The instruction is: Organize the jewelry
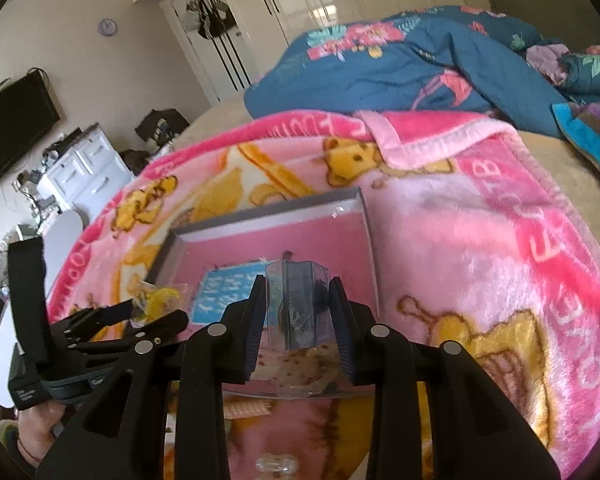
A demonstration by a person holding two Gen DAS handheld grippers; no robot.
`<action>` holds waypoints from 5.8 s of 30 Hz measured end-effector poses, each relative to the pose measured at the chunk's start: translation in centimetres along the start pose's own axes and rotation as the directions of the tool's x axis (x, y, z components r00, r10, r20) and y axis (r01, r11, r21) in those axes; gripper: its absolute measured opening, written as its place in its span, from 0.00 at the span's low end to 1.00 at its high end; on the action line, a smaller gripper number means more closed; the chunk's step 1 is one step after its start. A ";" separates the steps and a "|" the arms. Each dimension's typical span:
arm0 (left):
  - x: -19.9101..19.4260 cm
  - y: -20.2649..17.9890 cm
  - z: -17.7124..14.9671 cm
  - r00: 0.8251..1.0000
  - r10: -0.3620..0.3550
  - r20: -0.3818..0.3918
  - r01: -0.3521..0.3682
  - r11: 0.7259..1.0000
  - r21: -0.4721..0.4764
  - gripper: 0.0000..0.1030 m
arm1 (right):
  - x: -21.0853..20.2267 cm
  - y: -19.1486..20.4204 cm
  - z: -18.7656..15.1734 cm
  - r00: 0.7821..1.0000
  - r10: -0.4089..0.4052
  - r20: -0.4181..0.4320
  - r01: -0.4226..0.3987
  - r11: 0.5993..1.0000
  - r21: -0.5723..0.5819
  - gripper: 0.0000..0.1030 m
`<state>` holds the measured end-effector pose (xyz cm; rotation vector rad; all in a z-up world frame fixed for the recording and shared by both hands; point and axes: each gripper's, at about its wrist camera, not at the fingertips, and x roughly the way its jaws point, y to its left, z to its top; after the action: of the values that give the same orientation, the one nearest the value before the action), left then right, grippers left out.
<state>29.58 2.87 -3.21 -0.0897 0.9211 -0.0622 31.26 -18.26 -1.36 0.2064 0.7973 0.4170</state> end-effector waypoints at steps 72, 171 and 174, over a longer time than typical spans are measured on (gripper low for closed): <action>-12.3 3.2 -3.7 0.977 0.111 0.183 -0.106 0.994 -0.035 0.91 | -12.9 2.6 -4.7 0.980 -0.042 0.196 0.048 0.998 -0.027 0.91; -4.2 4.9 -14.5 0.984 0.043 -0.171 -0.068 0.987 -0.145 0.41 | -4.9 5.0 -14.5 0.992 -0.067 -0.104 0.039 0.967 -0.251 0.84; -4.4 5.3 -14.5 0.987 0.028 -0.161 -0.054 0.985 -0.161 0.38 | -2.9 4.4 -14.0 0.988 -0.078 -0.133 0.045 0.971 -0.235 0.69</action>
<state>15.46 7.82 -8.96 -0.2222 1.0860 0.0460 18.02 -15.25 -7.58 -0.0661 0.8842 0.4654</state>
